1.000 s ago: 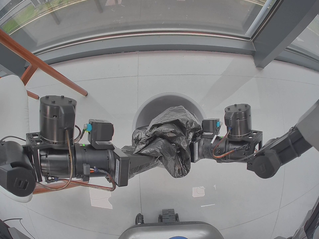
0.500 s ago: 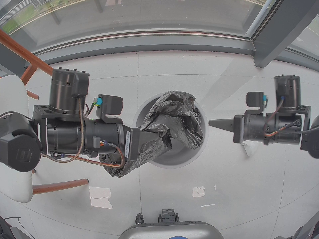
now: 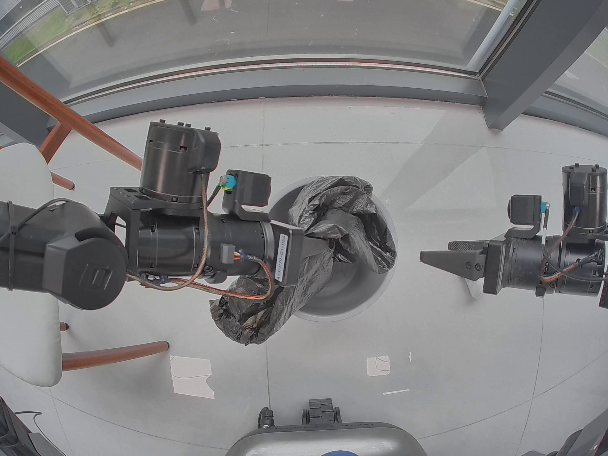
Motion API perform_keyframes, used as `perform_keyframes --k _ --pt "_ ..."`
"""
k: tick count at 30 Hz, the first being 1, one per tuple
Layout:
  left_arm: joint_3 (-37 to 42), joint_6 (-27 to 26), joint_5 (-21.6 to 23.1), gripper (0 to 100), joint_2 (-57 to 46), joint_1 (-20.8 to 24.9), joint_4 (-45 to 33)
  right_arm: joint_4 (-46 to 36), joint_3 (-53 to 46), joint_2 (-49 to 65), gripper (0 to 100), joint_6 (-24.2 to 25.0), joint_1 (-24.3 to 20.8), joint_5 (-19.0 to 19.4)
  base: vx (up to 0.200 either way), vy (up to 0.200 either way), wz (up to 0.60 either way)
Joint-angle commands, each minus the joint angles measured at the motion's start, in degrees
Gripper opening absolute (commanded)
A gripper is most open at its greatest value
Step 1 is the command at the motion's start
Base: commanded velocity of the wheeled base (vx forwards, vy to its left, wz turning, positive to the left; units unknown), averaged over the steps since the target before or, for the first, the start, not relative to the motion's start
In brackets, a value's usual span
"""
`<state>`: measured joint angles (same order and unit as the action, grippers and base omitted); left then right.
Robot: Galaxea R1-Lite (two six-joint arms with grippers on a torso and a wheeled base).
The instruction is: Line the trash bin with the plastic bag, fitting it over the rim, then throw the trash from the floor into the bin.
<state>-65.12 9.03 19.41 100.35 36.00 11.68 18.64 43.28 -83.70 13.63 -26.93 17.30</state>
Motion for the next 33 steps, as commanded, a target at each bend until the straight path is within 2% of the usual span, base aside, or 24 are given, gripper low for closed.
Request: perform_keyframes --k 1,8,9,15,22,27,28,33 --pt "-0.27 0.02 0.02 0 0.81 0.74 -0.08 0.96 -0.83 -1.47 100 -0.18 -0.05 0.02 0.0 0.0 0.0" --pt "-0.44 0.02 -0.95 0 0.63 1.44 -0.08 6.32 -0.83 -6.04 100 -0.36 0.03 0.02 0.0 0.0 0.0" --pt "0.0 0.02 -1.13 0 0.37 2.59 -0.08 10.72 -0.74 -9.64 100 -0.45 -0.05 -0.16 0.0 0.0 0.0" --pt "0.35 0.02 -1.21 0 0.19 2.76 -0.08 17.57 0.76 -15.79 100 -0.27 -0.58 -0.07 0.0 0.0 0.0" --pt "0.17 0.02 -1.21 0 0.19 3.2 0.1 18.54 4.36 -21.68 100 -0.45 -1.55 -0.42 0.0 0.0 0.0" --pt "0.43 0.02 -2.01 0 0.19 3.55 0.1 24.08 6.65 -26.25 100 -0.36 -1.55 -0.69 0.0 0.0 0.0" --pt "0.35 0.02 -2.01 0 0.19 3.55 0.19 24.95 6.82 -26.87 0 -0.36 -1.55 -0.69 0.0 0.0 0.0" --pt "0.43 0.02 -2.01 0 0.11 3.55 0.19 25.48 7.61 -27.31 0 -0.36 -1.46 -0.69 0.0 0.0 0.0"
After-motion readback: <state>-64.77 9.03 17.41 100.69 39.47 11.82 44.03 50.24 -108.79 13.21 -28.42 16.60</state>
